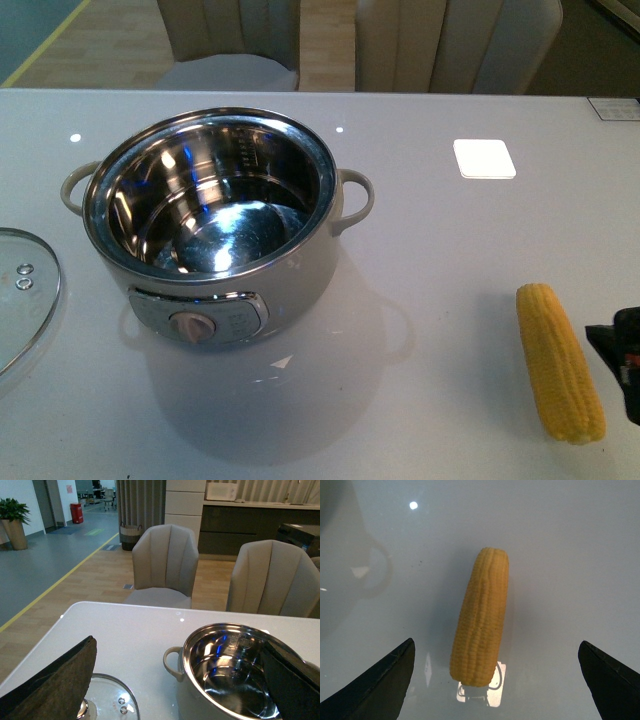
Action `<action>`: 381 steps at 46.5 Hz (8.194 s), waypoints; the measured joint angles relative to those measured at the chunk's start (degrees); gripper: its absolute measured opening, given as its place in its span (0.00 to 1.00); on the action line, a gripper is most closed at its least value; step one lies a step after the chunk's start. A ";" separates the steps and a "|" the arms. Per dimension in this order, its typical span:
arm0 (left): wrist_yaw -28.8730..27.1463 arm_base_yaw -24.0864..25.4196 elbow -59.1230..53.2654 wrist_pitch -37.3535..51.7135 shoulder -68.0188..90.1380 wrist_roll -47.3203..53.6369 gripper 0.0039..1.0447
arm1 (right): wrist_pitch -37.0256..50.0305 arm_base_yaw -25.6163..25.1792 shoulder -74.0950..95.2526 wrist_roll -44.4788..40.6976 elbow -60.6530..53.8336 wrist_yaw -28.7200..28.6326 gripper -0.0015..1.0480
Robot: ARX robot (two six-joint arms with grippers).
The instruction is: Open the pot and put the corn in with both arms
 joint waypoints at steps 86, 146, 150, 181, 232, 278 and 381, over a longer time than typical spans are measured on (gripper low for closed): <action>0.00 0.00 0.00 0.00 0.00 0.00 0.94 | -8.00 7.96 4.04 10.73 19.12 -10.93 0.22; 0.00 0.00 0.00 0.00 0.00 0.00 0.94 | -17.99 24.44 30.99 24.44 57.72 -7.85 0.22; 0.00 0.00 0.00 0.00 0.00 0.00 0.94 | -18.67 24.81 32.50 24.52 59.17 -7.96 0.21; 0.00 0.00 0.00 0.00 0.00 0.00 0.94 | -26.25 28.02 43.80 28.83 72.28 -7.93 0.20; 0.00 0.00 0.00 0.00 0.00 0.00 0.94 | -19.06 23.80 32.06 32.68 59.34 -7.13 0.92; -0.02 0.00 0.00 0.00 0.00 0.00 0.94 | 18.82 2.14 -27.10 4.35 0.48 5.77 0.55; 0.00 0.00 0.00 0.00 0.00 0.02 0.94 | -20.20 -8.98 -83.97 2.97 -15.91 -4.98 0.02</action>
